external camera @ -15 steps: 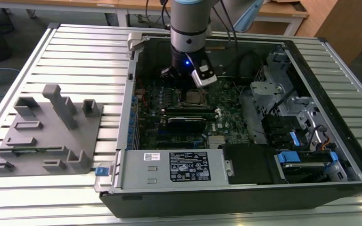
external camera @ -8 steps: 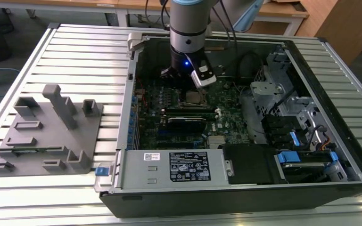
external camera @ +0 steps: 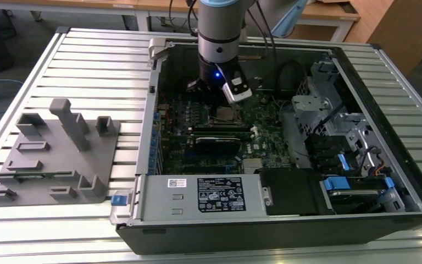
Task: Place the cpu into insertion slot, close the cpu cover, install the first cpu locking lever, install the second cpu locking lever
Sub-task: 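Close the cpu cover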
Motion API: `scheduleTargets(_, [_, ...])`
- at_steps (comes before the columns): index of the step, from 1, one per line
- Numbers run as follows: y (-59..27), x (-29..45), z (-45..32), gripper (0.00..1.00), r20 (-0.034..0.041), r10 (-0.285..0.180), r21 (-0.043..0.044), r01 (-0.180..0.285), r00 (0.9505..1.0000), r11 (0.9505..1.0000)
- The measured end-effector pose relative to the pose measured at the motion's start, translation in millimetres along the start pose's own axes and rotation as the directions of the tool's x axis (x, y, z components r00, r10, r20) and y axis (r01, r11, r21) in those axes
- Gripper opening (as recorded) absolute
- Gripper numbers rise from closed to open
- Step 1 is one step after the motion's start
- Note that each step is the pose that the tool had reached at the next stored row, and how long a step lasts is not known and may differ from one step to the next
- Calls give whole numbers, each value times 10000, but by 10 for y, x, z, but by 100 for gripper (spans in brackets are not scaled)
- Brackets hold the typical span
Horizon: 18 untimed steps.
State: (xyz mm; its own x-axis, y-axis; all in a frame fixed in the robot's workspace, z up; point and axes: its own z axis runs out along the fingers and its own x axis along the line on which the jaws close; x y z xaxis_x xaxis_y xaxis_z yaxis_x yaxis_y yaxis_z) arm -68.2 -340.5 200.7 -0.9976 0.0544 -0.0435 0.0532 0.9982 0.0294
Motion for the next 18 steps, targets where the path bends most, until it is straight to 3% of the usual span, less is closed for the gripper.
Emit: scheduleTargets(18, [-2,2,44,10,-1,0,2,0,10000,10000])
